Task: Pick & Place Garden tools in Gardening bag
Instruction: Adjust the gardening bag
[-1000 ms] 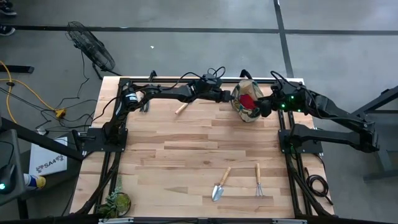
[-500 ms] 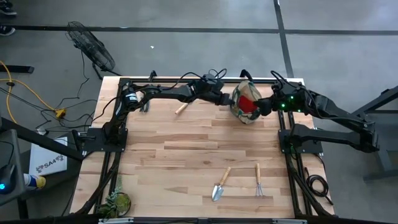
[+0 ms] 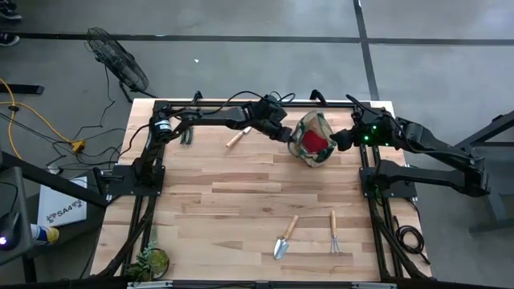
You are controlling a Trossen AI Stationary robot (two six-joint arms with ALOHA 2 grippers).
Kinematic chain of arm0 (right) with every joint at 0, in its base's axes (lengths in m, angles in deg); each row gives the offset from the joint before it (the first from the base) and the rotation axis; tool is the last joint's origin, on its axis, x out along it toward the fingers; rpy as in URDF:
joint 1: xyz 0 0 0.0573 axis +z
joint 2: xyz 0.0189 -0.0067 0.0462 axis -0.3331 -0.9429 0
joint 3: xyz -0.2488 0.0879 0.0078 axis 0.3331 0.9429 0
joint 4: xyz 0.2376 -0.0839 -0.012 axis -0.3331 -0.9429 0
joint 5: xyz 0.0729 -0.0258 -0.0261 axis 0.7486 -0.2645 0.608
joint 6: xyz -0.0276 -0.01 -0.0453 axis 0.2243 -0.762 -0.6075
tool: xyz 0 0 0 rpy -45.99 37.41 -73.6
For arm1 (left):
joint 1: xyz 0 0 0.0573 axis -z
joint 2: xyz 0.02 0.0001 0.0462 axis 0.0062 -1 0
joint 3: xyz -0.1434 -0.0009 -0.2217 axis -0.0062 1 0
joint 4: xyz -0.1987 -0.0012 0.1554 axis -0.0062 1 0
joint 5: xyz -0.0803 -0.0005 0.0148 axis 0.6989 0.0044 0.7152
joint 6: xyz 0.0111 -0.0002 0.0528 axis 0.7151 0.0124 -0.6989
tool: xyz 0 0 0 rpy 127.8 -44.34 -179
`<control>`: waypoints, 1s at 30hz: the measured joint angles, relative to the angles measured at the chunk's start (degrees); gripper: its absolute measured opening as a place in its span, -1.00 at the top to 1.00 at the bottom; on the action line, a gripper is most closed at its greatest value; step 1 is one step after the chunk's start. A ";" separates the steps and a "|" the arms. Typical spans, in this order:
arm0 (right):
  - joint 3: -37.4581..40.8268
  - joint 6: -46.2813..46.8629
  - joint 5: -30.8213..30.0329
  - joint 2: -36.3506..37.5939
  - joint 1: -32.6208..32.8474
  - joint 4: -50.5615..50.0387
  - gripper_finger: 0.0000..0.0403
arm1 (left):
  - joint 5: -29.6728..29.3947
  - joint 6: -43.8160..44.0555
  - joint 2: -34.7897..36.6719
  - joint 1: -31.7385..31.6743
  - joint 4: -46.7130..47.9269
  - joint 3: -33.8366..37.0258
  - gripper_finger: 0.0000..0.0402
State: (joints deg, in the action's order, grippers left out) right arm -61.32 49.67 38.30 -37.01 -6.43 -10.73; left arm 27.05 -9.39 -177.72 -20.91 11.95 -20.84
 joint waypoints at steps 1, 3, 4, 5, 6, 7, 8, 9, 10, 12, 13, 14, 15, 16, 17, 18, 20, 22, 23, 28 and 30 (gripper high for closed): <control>0.00 0.00 -0.18 0.00 0.00 0.01 0.04 | -0.32 -1.25 0.82 -0.01 2.21 0.00 0.99; 0.00 0.00 -0.28 -0.01 0.00 0.02 0.04 | -1.41 -3.72 2.45 -0.01 5.95 0.00 0.99; 0.00 0.00 -0.33 -0.03 0.00 0.02 0.04 | -2.19 -4.96 3.25 0.00 8.29 0.00 0.99; 0.00 -0.03 -0.53 -0.11 0.02 0.02 0.04 | -2.87 -6.13 3.89 0.02 9.97 0.00 0.99; 0.00 -0.09 -0.86 -0.13 0.02 0.01 0.04 | -3.58 -7.04 4.51 0.04 11.59 -0.02 0.99; 0.00 -0.09 -1.00 -0.17 0.00 -0.01 0.04 | -4.32 -7.85 5.03 0.04 13.64 0.00 0.99; 0.00 -0.05 -1.27 -0.29 0.00 0.00 0.04 | -4.74 -8.37 5.46 0.04 15.01 0.00 0.99; 0.00 0.02 -1.32 -0.45 0.00 0.02 0.04 | -5.37 -8.89 5.88 0.23 16.08 0.00 0.99; 0.00 0.02 -1.31 -0.62 0.01 0.02 0.04 | -5.79 -9.31 6.22 0.33 17.06 0.00 0.99; 0.00 0.33 -1.21 -1.24 0.00 0.01 0.04 | -6.14 -9.77 6.81 0.80 18.33 0.00 0.99; 0.00 0.98 -1.04 -1.67 0.01 -0.05 0.04 | -6.21 -9.79 6.94 1.12 18.79 0.00 0.99; 0.00 1.60 -0.92 -2.21 0.00 -0.10 0.04 | -6.16 -9.79 7.00 1.33 18.68 0.00 0.99; 0.00 2.05 -0.75 -2.81 0.00 -0.19 0.04 | -6.07 -9.79 7.00 1.83 18.61 0.00 0.99; 0.00 2.36 -0.42 -3.44 0.02 -0.30 0.04 | -6.03 -9.77 7.00 2.21 18.73 0.00 0.99; 0.00 2.60 0.34 -4.12 0.00 -0.44 0.04 | -6.07 -9.77 7.00 2.58 18.79 0.00 0.99; -0.02 2.95 1.14 -4.78 0.01 -0.52 0.04 | -6.09 -9.77 7.00 2.95 18.79 0.00 0.99; 0.00 4.00 3.68 -5.84 0.04 -0.88 0.04 | -6.55 -9.77 7.00 3.47 19.13 0.00 0.99; 0.00 4.97 6.32 -6.68 0.62 -1.46 0.04 | -7.11 -9.77 7.00 3.83 20.09 0.00 0.99; 0.00 5.49 6.88 -6.93 1.18 -1.60 0.04 | -7.20 -9.77 7.00 3.82 20.33 0.00 0.99; -0.01 8.83 5.54 -7.93 4.20 -3.13 0.04 | -6.23 -9.75 7.00 3.78 21.84 0.00 0.99; 0.00 10.14 4.82 -8.39 5.31 -3.17 0.04 | -5.20 -9.59 7.00 4.02 21.99 0.00 0.99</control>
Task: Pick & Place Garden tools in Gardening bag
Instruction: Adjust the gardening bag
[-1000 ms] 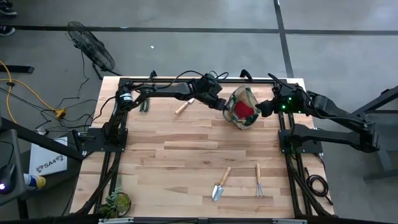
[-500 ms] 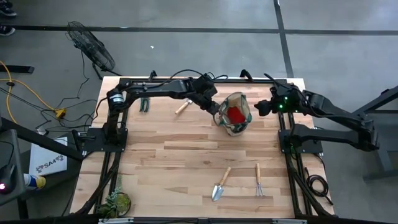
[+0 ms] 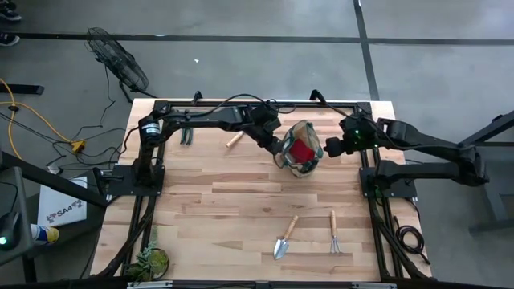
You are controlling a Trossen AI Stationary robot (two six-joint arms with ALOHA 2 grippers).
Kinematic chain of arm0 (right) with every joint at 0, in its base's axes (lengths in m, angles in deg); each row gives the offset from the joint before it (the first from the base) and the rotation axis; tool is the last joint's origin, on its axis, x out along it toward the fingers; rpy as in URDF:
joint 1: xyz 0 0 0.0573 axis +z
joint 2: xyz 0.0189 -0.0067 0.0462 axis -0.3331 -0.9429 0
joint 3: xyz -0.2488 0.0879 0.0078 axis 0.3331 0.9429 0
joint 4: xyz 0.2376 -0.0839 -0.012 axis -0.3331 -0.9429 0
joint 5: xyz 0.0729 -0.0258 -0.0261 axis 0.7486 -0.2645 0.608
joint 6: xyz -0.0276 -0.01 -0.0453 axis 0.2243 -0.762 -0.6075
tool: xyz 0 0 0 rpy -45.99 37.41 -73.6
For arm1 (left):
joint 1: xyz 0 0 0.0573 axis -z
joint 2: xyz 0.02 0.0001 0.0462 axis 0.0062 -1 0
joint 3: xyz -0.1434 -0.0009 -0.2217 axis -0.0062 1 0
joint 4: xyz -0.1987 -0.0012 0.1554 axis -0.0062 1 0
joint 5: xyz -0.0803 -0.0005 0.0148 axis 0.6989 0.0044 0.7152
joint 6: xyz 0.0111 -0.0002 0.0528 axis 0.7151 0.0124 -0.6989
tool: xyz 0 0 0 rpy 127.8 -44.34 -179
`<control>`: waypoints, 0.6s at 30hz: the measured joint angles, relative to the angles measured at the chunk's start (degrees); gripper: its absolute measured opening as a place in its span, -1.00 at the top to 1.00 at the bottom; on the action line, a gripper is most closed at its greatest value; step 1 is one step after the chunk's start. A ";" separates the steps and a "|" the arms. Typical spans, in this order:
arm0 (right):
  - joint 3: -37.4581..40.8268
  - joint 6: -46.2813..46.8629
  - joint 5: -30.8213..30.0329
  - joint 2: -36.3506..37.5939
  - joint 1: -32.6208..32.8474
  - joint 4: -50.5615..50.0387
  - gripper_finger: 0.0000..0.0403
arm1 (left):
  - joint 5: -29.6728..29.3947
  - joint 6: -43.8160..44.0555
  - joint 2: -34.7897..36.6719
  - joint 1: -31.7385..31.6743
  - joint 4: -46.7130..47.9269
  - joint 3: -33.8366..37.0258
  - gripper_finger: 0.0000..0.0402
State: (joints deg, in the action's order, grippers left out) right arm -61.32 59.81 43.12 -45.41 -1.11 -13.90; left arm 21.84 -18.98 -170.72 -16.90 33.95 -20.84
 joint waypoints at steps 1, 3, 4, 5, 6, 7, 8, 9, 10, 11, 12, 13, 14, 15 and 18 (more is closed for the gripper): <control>0.00 0.48 -0.33 -0.22 0.49 0.02 0.04 | 0.11 0.00 0.00 0.18 0.06 -0.01 0.99; 0.00 1.74 -1.05 -0.75 1.43 0.02 0.04 | 0.09 0.11 0.00 1.03 0.18 0.00 0.99; 0.00 2.32 -1.40 -1.05 1.93 0.02 0.04 | 0.06 0.28 0.00 1.51 0.18 0.00 0.99; 0.00 3.00 -1.55 -1.41 2.45 0.02 0.04 | 0.09 0.46 0.00 2.01 0.14 -0.01 0.99; 0.00 3.49 -1.60 -1.79 2.91 0.02 0.04 | 0.08 0.46 0.00 2.47 0.14 -0.02 0.99; 0.00 4.06 -1.59 -2.15 3.38 0.02 0.04 | 0.09 0.49 0.00 2.95 0.16 -0.02 0.99; 0.00 4.66 -1.62 -2.56 3.94 0.01 0.04 | 0.05 0.64 0.00 3.37 0.16 -0.02 0.99; 0.00 5.06 -1.64 -2.97 4.45 0.02 0.04 | -0.03 0.71 0.00 3.84 0.16 -0.02 0.99; 0.00 5.60 -1.62 -3.36 5.04 0.04 0.04 | -0.17 0.93 0.00 4.25 0.14 0.00 0.99; 0.00 6.21 -1.63 -3.78 5.58 0.04 0.04 | -0.30 1.04 0.00 4.63 0.14 -0.02 0.99; 0.00 6.57 -1.62 -4.24 6.17 0.09 0.04 | -0.39 1.18 0.00 5.00 0.14 -0.01 0.99; 0.00 7.05 -1.60 -4.67 6.77 0.27 0.04 | -0.55 1.58 0.00 5.31 0.13 -0.01 0.99; 0.00 7.68 -1.62 -5.05 7.42 0.57 0.04 | -0.72 1.93 0.00 5.64 0.09 -0.02 0.99; 0.00 8.11 -1.61 -5.46 8.09 1.01 0.04 | -0.96 1.99 0.00 5.87 0.03 -0.02 0.99; 0.00 9.69 -1.67 -6.73 10.14 2.80 0.04 | -1.95 2.00 0.00 6.55 -0.17 -0.02 0.99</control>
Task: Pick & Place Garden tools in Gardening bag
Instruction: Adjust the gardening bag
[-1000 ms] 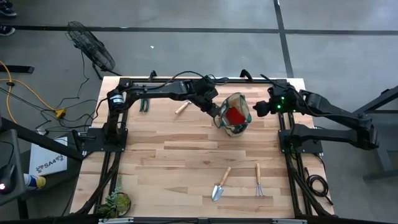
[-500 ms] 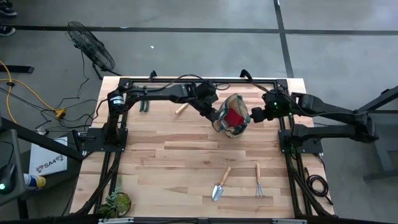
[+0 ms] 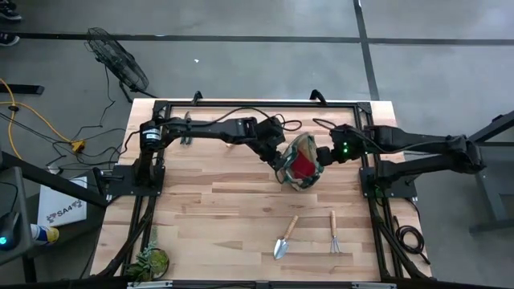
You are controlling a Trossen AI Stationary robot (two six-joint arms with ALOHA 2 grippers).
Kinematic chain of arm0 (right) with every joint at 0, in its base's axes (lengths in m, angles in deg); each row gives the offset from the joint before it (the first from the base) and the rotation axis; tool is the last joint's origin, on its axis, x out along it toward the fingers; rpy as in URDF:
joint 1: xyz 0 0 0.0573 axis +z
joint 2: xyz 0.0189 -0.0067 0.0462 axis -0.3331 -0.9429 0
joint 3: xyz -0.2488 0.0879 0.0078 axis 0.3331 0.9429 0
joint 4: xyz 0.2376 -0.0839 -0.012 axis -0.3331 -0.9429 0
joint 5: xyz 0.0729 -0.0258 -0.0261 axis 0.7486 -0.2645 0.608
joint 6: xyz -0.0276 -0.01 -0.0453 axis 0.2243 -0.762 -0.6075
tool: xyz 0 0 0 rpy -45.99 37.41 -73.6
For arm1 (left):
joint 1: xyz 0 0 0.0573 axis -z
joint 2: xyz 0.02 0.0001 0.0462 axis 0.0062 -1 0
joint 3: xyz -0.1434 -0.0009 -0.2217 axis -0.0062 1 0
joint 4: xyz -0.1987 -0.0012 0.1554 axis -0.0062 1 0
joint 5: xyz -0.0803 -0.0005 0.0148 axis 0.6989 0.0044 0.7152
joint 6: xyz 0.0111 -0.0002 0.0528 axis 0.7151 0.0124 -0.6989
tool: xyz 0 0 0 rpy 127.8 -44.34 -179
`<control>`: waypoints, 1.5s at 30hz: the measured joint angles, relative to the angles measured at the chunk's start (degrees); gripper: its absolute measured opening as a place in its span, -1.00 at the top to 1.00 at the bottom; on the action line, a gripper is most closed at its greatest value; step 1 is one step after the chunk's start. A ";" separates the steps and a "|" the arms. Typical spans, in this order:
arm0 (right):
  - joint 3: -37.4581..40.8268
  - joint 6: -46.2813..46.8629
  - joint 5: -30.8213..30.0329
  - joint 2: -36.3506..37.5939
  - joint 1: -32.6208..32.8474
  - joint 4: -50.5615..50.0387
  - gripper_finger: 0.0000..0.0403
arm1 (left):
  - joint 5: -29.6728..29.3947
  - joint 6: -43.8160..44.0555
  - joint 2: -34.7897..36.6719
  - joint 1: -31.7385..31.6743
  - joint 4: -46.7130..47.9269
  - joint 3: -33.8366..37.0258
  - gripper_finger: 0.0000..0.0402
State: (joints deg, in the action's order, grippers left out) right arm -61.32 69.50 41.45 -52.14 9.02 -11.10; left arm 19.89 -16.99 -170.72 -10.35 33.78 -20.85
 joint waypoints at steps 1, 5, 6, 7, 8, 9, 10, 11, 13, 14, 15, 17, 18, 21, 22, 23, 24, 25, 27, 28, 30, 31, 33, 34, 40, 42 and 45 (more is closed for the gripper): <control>0.00 0.61 -0.13 -0.43 0.64 0.38 0.04 | -0.19 0.01 0.00 0.01 0.00 0.00 0.99; 0.00 3.47 -0.43 -2.19 3.51 0.47 0.04 | -0.12 0.02 -0.02 0.01 0.00 0.00 0.99; 0.00 4.33 -0.43 -2.58 4.34 0.40 0.04 | -0.10 0.00 -0.02 -0.05 -0.02 0.00 0.99; -0.02 5.21 -0.65 -2.97 5.21 0.33 0.04 | -0.12 0.01 -0.02 -0.07 -0.02 0.00 0.99; 0.00 5.93 -1.14 -3.32 6.02 0.20 0.04 | -0.12 -0.01 -0.02 -0.10 -0.02 0.01 0.99; 0.00 6.83 -1.59 -3.68 6.79 -0.07 0.04 | -0.12 -0.03 -0.02 -0.10 -0.02 0.00 0.99; 0.00 7.50 -1.99 -3.93 7.45 -0.45 0.04 | -0.11 -0.05 -0.02 -0.10 -0.02 0.01 0.99; -0.01 8.23 -2.31 -4.19 8.01 -0.83 0.04 | -0.10 -0.05 -0.04 -0.10 -0.02 0.00 0.99; -0.01 9.27 -2.64 -4.58 8.98 -1.60 0.04 | -0.10 -0.07 -0.04 -0.10 -0.04 0.00 0.99; -0.02 9.82 -2.64 -4.75 9.35 -2.14 0.04 | -0.07 -0.07 -0.04 -0.10 -0.04 0.00 0.99; 0.00 10.03 -2.92 -4.94 9.65 -2.45 0.04 | -0.05 -0.07 -0.04 -0.11 -0.04 0.00 0.99; -0.02 10.18 -3.75 -5.25 9.95 -2.39 0.04 | -0.03 -0.09 -0.05 -0.12 -0.11 0.00 0.99; -0.02 10.21 -4.36 -5.36 10.12 -2.35 0.04 | -0.01 -0.09 -0.07 -0.12 -0.21 0.00 0.99; 0.00 10.38 -5.50 -5.83 10.05 -2.37 0.05 | 0.03 -0.18 -0.07 -0.12 -0.41 0.00 0.99; 0.00 10.39 -5.80 -6.00 10.07 -2.37 0.07 | 0.03 -0.19 -0.07 -0.12 -0.42 0.00 0.99; -0.02 10.38 -5.95 -6.21 10.05 -2.37 0.10 | 0.06 -0.20 -0.07 -0.12 -0.44 0.00 0.99; -0.01 10.36 -5.94 -6.41 10.05 -2.40 0.15 | 0.10 -0.21 -0.07 -0.12 -0.44 0.00 0.99; -0.02 10.32 -5.96 -6.53 10.05 -2.44 0.20 | 0.10 -0.22 -0.07 -0.12 -0.44 0.00 0.99; 0.00 9.89 -5.96 -6.62 10.07 -2.52 0.33 | 0.14 -0.23 -0.07 -0.12 -0.45 0.00 0.99; -0.02 9.71 -5.96 -6.62 10.06 -2.52 0.41 | 0.14 -0.23 -0.07 -0.12 -0.44 0.00 0.99; -0.02 8.53 -6.00 -6.66 9.91 -2.52 0.58 | 0.14 -0.23 -0.09 -0.12 -0.45 0.00 0.99; -0.01 7.91 -5.96 -6.67 9.71 -2.53 0.67 | 0.14 -0.23 -0.09 -0.12 -0.46 0.00 0.99; -0.02 6.04 -5.79 -6.67 9.24 -2.52 0.85 | 0.18 -0.22 -0.09 -0.12 -0.46 0.00 0.99; -0.02 4.80 -5.80 -6.67 9.02 -2.50 0.92 | 0.22 -0.23 -0.09 -0.12 -0.46 0.00 0.99; -0.02 -0.45 -5.48 -6.67 5.81 -2.58 0.96 | 1.64 -0.02 -0.09 0.31 -0.71 0.00 0.99; -0.02 -2.75 -4.82 -6.67 4.30 -2.57 0.96 | 2.11 0.11 -0.09 0.76 -1.40 0.00 0.99; -0.02 -6.98 -3.51 -6.67 1.61 -2.52 0.97 | 3.42 0.77 -0.10 1.46 -3.35 0.00 0.99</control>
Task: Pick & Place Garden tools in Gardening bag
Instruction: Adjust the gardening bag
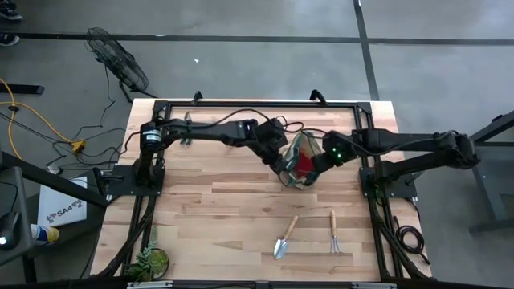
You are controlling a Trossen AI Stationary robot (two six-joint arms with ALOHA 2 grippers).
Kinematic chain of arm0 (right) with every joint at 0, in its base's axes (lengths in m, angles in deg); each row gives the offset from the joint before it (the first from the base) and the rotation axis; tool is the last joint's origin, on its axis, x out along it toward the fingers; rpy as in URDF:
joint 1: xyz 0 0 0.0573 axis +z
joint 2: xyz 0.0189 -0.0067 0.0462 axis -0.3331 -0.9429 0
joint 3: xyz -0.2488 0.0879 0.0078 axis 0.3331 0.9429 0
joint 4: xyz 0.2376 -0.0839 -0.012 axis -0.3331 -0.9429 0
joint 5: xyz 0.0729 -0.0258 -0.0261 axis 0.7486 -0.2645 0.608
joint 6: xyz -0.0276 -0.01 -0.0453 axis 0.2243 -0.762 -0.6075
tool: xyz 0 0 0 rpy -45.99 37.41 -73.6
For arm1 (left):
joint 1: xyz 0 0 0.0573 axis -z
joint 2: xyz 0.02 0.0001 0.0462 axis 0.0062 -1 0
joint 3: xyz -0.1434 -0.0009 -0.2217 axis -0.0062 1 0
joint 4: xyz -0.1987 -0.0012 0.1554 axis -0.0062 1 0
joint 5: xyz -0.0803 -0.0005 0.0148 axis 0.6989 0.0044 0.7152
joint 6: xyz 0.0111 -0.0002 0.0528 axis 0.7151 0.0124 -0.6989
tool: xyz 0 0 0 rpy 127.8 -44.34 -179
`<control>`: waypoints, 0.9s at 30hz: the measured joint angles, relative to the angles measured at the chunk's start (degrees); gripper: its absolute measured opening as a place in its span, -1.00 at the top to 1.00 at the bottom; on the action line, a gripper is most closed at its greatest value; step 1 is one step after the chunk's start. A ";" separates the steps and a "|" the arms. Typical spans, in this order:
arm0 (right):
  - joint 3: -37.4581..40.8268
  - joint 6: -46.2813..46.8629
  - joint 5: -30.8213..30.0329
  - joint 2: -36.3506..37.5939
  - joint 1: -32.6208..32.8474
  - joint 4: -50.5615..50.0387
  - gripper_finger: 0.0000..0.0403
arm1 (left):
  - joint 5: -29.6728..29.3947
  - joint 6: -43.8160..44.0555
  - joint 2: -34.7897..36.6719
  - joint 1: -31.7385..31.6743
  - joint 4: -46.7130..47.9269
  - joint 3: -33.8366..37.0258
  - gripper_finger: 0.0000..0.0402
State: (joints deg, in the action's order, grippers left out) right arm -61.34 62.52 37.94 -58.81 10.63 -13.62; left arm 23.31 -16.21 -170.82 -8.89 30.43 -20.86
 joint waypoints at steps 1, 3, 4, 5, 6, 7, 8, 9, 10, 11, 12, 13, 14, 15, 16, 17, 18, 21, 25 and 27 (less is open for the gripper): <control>0.00 -1.39 0.37 0.00 -0.98 0.02 0.97 | 0.28 0.64 0.01 0.29 -0.60 0.00 0.99; 0.00 -4.56 1.54 0.00 -3.13 0.12 0.97 | 0.92 1.21 0.01 0.93 -2.13 0.00 0.99; 0.00 -6.33 2.20 0.00 -4.13 0.21 0.97 | 1.01 1.68 0.01 1.15 -2.85 0.00 0.99; 0.00 -8.09 2.78 0.00 -5.13 0.24 0.97 | 1.16 2.19 0.01 1.49 -3.43 0.00 0.99; 0.00 -9.94 3.35 0.00 -6.09 0.24 0.97 | 1.22 2.42 -0.01 1.76 -3.98 0.00 0.99; 0.00 -12.17 4.03 0.00 -7.00 0.26 0.98 | 1.16 2.46 0.02 1.89 -4.21 -0.02 0.99; 0.00 -14.43 4.66 0.00 -7.91 0.34 0.98 | 1.20 2.50 -0.01 2.15 -4.23 -0.02 0.99; 0.00 -16.72 5.13 0.00 -8.85 0.51 0.98 | 1.18 2.66 -0.01 2.24 -4.29 -0.02 0.99; 0.00 -18.95 5.45 0.00 -9.77 0.73 0.98 | 1.21 2.71 0.00 2.46 -4.30 -0.02 0.99; 0.00 -21.08 5.58 0.00 -10.73 1.09 0.98 | 1.17 2.74 -0.01 2.59 -4.34 -0.02 0.99; 0.00 -23.18 5.67 0.00 -11.61 1.60 0.98 | 1.14 2.76 -0.01 2.80 -4.39 -0.02 0.99; 0.00 -25.25 5.74 0.00 -12.52 2.26 0.98 | 1.01 2.82 0.01 2.97 -4.51 -0.02 0.99; 0.00 -27.09 5.83 0.00 -13.40 2.92 0.98 | 0.96 2.88 -0.01 3.06 -4.88 -0.02 0.99; 0.00 -28.76 6.08 0.00 -14.31 3.66 0.98 | 0.93 3.17 -0.01 3.31 -5.30 -0.02 0.99; 0.00 -30.54 6.54 0.00 -15.19 4.52 0.98 | 0.71 3.48 -0.01 3.33 -5.74 -0.02 0.99; 0.02 -32.22 7.07 0.00 -15.98 5.46 0.98 | 0.40 3.72 -0.01 3.37 -6.15 -0.02 0.99; 0.01 -33.67 7.48 0.00 -16.70 6.42 0.98 | 0.15 3.77 -0.01 3.41 -6.51 -0.02 0.99; 0.01 -37.80 8.50 0.00 -18.40 8.57 0.98 | -0.72 3.99 -0.01 3.76 -6.88 -0.02 0.99; 0.01 -42.68 9.24 0.00 -19.87 10.74 0.98 | -1.60 4.16 -0.01 4.03 -6.94 -0.02 0.99; 0.00 -44.56 9.99 -0.05 -20.46 11.58 0.98 | -2.06 4.81 -0.01 4.35 -6.96 -0.02 0.99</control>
State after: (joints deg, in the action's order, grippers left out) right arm -61.34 17.96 47.93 -58.85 -9.82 -2.05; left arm 21.25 -11.41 -170.83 -4.53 23.46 -20.88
